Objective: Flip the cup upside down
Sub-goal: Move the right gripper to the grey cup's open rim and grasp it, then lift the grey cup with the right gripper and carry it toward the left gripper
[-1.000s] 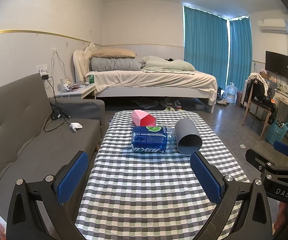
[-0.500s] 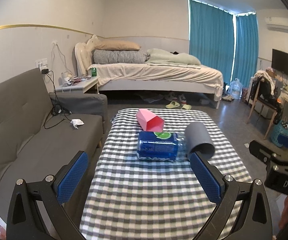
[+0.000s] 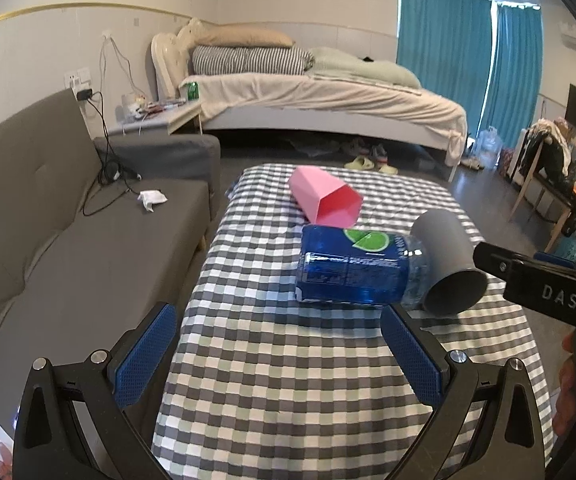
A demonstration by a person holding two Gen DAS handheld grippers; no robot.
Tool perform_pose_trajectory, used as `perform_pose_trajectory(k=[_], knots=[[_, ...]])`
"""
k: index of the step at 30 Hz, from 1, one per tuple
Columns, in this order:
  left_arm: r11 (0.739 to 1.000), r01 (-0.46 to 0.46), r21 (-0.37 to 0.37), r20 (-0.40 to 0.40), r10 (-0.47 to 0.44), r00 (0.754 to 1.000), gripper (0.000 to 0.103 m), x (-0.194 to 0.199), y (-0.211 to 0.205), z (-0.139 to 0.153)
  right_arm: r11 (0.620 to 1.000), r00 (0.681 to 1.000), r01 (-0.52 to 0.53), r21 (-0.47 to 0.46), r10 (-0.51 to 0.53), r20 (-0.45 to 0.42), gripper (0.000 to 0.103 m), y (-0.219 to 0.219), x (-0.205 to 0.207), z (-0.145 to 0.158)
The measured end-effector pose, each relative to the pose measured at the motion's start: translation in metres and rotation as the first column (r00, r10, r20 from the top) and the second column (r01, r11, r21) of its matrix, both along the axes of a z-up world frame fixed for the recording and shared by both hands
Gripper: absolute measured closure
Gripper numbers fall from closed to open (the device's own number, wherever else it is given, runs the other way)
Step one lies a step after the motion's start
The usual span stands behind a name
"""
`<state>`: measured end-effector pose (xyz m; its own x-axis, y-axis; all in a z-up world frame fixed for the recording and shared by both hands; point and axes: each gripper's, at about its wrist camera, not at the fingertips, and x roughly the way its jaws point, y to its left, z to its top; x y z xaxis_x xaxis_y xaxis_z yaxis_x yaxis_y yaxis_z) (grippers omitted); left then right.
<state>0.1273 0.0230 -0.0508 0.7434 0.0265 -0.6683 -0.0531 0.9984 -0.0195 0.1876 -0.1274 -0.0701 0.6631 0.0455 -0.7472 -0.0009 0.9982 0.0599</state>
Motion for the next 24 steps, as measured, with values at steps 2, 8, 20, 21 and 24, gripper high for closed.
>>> perform_pose_trajectory(k=[2, 8, 20, 21, 24], knots=[[1.0, -0.004, 0.002, -0.013, 0.004, 1.0, 0.0, 0.006, 0.0, -0.003, 1.0, 1.0, -0.001, 0.006, 0.001, -0.029, 0.007, 0.002, 0.011, -0.008], [1.0, -0.009, 0.002, -0.048, 0.009, 0.999, 0.0, 0.02, 0.003, -0.011, 1.0, 0.996, -0.005, 0.017, 0.007, -0.084, 0.01, 0.004, 0.027, -0.031], [1.0, 0.019, -0.007, -0.114, -0.02, 0.993, 0.0, 0.025, -0.001, -0.03, 0.994, 0.988, -0.055, 0.094, 0.067, -0.137, 0.027, 0.016, 0.04, -0.054], [1.0, 0.021, -0.008, -0.115, -0.022, 0.993, 0.0, 0.025, -0.001, -0.03, 0.994, 0.988, -0.056, 0.089, 0.068, -0.137, 0.027, 0.017, 0.039, -0.053], [1.0, 0.025, -0.006, -0.113, -0.026, 0.993, 0.0, 0.024, -0.001, -0.029, 0.993, 0.988, -0.063, 0.095, 0.075, -0.133, 0.027, 0.015, 0.032, -0.05]])
